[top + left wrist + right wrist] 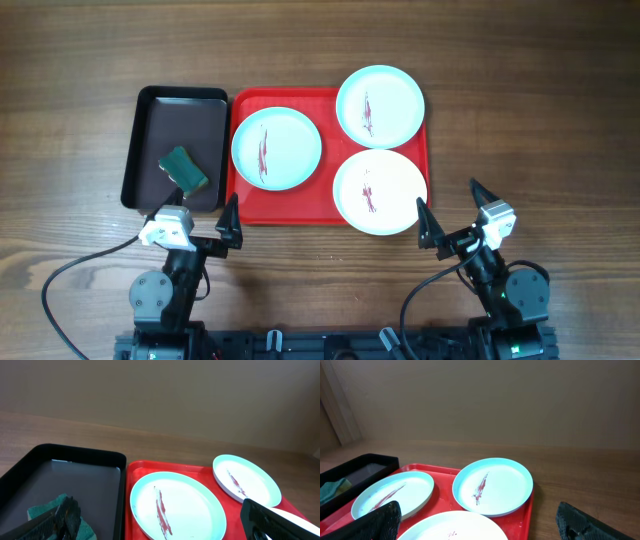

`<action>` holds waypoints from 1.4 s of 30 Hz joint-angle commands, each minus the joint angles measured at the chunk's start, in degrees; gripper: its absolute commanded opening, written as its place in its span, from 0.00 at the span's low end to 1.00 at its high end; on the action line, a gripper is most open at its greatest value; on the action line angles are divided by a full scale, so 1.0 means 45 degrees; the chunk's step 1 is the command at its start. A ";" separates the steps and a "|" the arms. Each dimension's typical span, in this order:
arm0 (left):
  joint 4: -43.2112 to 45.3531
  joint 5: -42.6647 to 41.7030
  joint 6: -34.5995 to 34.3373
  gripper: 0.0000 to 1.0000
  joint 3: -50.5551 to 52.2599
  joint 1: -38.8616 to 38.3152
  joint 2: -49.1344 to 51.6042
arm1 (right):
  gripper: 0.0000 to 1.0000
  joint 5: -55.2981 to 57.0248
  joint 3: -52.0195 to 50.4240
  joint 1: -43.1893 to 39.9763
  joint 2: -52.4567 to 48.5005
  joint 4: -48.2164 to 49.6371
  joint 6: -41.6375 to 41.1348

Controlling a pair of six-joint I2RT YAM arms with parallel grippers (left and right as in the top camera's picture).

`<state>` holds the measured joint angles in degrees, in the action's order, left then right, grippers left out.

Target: Clean dirty plates on tray and stack at the side

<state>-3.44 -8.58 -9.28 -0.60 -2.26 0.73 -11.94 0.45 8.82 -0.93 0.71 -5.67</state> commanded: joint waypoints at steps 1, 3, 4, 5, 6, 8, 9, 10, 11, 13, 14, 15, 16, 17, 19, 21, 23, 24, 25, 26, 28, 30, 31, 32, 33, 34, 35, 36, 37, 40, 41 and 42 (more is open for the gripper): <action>-0.0053 0.0117 -0.0073 1.00 0.0063 -0.0034 -0.0063 | 1.00 0.0155 -0.0034 0.0049 0.0063 0.0068 0.0228; -0.0010 0.0068 -0.0078 1.00 0.0063 -0.0034 -0.0063 | 1.00 -0.0044 -0.0034 0.0049 0.0063 0.0185 -0.0219; 0.0107 0.0029 -0.0078 1.00 0.0058 -0.0034 -0.0063 | 1.00 -0.0087 -0.0034 0.0049 0.0063 0.0262 -0.0452; 0.0238 0.0024 -0.0078 1.00 0.0058 -0.0034 -0.0063 | 0.99 -0.0112 -0.0034 0.0049 0.0063 0.0408 -0.0627; 0.0243 0.0024 -0.0078 1.00 0.0058 -0.0034 -0.0063 | 1.00 -0.0248 -0.0034 0.0049 0.0063 0.0617 -0.0792; 0.0316 0.0068 -0.0073 1.00 0.0058 -0.0029 -0.0063 | 1.00 -0.0588 -0.0034 0.0049 0.0063 0.0865 -0.0733; 0.0321 0.0063 -0.0087 1.00 0.0063 -0.0034 -0.0063 | 1.00 -0.0714 -0.0034 0.0049 0.0063 0.0855 -0.0738; 0.0355 0.0058 -0.0131 1.00 0.0063 -0.0034 -0.0063 | 1.00 -0.0840 -0.0034 0.0049 0.0063 0.0816 -0.0738; 0.0330 0.0024 -0.0131 1.00 0.0063 -0.0034 -0.0063 | 1.00 -0.1190 -0.0029 0.0049 0.0063 0.0787 -0.0738; 0.0330 -0.0160 -0.0126 1.00 0.0058 -0.0029 -0.0063 | 1.00 -0.1477 -0.0029 0.0049 0.0063 0.0787 -0.0748; 0.0321 -0.0223 -0.0131 1.00 0.0034 -0.0029 -0.0063 | 1.00 -0.1477 -0.0005 0.0049 0.0063 0.0782 -0.0748; 0.0248 -0.0257 -0.0126 1.00 -0.0015 -0.0034 -0.0053 | 1.00 -0.1481 0.0039 0.0049 0.0063 0.0777 -0.0743; 0.0073 -0.0325 -0.0126 1.00 -0.0126 -0.0029 -0.0029 | 1.00 -0.1481 0.0126 0.0049 0.0063 0.0777 -0.0748; -0.0301 -0.0389 -0.0126 1.00 -0.0364 -0.0034 0.0049 | 1.00 -0.1593 0.0287 0.0049 0.0063 0.0782 -0.0738; -0.1175 -0.0753 -0.0126 1.00 -0.1083 -0.0029 0.0437 | 1.00 -0.2035 0.0733 0.0049 0.0044 0.0777 -0.0743; -0.1783 -0.0933 -0.0126 1.00 -0.1739 -0.0034 0.0903 | 0.99 -0.2273 0.1122 0.0049 -0.0107 0.0767 -0.0738; -0.2268 -0.1005 -0.0126 1.00 -0.2414 -0.0034 0.1457 | 1.00 -0.2477 0.1452 0.0049 -0.0355 0.0651 -0.0743; -0.2540 -0.1122 -0.0126 1.00 -0.2827 -0.0029 0.1802 | 1.00 -0.2594 0.1666 0.0049 -0.0559 0.0539 -0.0743; -0.2803 -0.1243 -0.0131 1.00 -0.3254 -0.0029 0.2157 | 1.00 -0.2769 0.1899 0.0049 -0.0806 0.0403 -0.0738; -0.3070 -0.1418 -0.0131 1.00 -0.3721 -0.0034 0.2535 | 1.00 -0.2934 0.2147 0.0049 -0.1083 0.0243 -0.0738; -0.3701 -0.1676 -0.0136 1.00 -0.4711 -0.0034 0.3356 | 1.00 -0.3220 0.2739 0.0049 -0.1753 -0.0219 -0.0738; -0.4401 -0.1710 -0.0185 1.00 -0.5722 -0.0029 0.4235 | 1.00 -0.3385 0.3434 0.0049 -0.2545 -0.0709 -0.0743; -0.4765 -0.1710 -0.0185 1.00 -0.6237 -0.0034 0.4687 | 1.00 -0.3439 0.3813 0.0049 -0.2968 -0.0942 -0.0733; -0.5221 -0.1705 -0.0185 1.00 -0.6858 -0.0034 0.5265 | 1.00 -0.3473 0.4197 0.0049 -0.3410 -0.1141 -0.0729; -0.5518 -0.1705 -0.0185 1.00 -0.7247 -0.0029 0.5620 | 1.00 -0.3473 0.4648 0.0049 -0.3871 -0.1370 -0.0733; -0.5921 -0.1705 -0.0185 1.00 -0.7766 -0.0034 0.6115 | 1.00 -0.3468 0.4983 0.0049 -0.4231 -0.1559 -0.0729; -0.6353 -0.1705 -0.0185 1.00 -0.8281 -0.0034 0.6601 | 1.00 -0.3473 0.5459 0.0049 -0.4716 -0.1773 -0.0729; -0.6683 -0.1700 -0.0185 1.00 -0.8670 -0.0029 0.6970 | 1.00 -0.3473 0.5945 0.0049 -0.5197 -0.2040 -0.0729; -0.7276 -0.1700 -0.0189 1.00 -0.9326 -0.0029 0.7582 | 1.00 -0.3473 0.6475 0.0049 -0.5702 -0.2370 -0.0729; -0.8854 -0.1413 -0.0559 1.00 -1.0938 -0.0029 0.9117 | 1.00 -0.3497 0.8408 0.0049 -0.7470 -0.3920 -0.0559; -0.9384 -0.1297 -0.0670 1.00 -1.1550 -0.0029 0.9724 | 1.00 -0.3696 0.9238 0.0049 -0.8189 -0.4702 -0.0199; -0.9763 -0.1263 -0.0709 1.00 -1.1997 -0.0029 1.0166 | 1.00 -0.3813 0.9972 0.0049 -0.8796 -0.5435 0.0034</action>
<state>-42.76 -14.90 -10.39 -46.57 -2.26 39.48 -26.59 36.36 8.82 -33.47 -18.44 -8.08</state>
